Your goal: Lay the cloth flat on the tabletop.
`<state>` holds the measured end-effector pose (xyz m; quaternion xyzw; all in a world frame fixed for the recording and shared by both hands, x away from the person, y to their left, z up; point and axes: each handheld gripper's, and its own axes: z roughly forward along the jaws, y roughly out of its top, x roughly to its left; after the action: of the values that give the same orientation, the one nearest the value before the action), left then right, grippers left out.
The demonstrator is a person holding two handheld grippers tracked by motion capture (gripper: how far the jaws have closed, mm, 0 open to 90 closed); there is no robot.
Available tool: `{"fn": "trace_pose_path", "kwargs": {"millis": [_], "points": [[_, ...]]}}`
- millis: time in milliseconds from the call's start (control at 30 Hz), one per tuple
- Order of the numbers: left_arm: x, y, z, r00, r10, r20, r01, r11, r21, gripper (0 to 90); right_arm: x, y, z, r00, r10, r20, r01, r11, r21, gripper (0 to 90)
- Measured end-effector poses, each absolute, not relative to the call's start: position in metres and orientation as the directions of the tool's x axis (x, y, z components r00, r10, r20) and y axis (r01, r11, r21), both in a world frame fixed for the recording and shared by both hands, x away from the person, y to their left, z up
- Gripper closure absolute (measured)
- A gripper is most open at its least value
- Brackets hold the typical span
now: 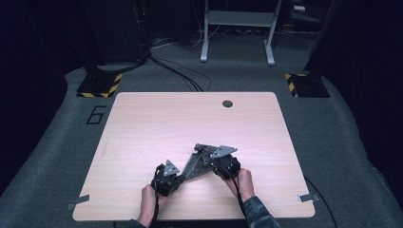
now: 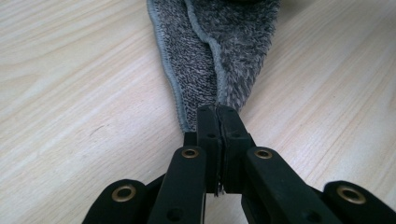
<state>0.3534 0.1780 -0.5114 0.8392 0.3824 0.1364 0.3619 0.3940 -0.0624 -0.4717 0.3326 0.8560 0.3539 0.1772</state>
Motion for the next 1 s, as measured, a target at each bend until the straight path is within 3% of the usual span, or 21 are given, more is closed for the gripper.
{"fn": "trace_pose_path", "kwargs": {"millis": [533, 733, 800, 833, 1000], "points": [[0.347, 0.200, -0.510, 0.657, 0.752, -0.049, 0.561, -0.445, 0.698, 88.0, 0.395, -0.105, -0.462, -0.647, 0.762, -0.020, 0.486, 0.433, 0.759, 86.1], [0.342, 0.209, -0.511, 0.655, 0.750, -0.090, 0.590, -0.433, 0.682, 86.1, 0.397, -0.114, -0.465, -0.635, 0.773, -0.004, 0.508, 0.421, 0.751, 85.6], [0.342, 0.211, -0.509, 0.653, 0.751, -0.096, 0.595, -0.431, 0.679, 74.1, 0.397, -0.115, -0.468, -0.638, 0.770, 0.001, 0.516, 0.427, 0.742, 85.2], [0.343, 0.212, -0.503, 0.641, 0.761, -0.105, 0.598, -0.409, 0.689, 56.7, 0.399, -0.116, -0.470, -0.644, 0.765, -0.002, 0.518, 0.439, 0.734, 84.9], [0.358, 0.206, -0.486, 0.626, 0.775, -0.088, 0.579, -0.386, 0.718, 42.7, 0.400, -0.118, -0.472, -0.639, 0.769, 0.002, 0.528, 0.436, 0.729, 84.9]]}}
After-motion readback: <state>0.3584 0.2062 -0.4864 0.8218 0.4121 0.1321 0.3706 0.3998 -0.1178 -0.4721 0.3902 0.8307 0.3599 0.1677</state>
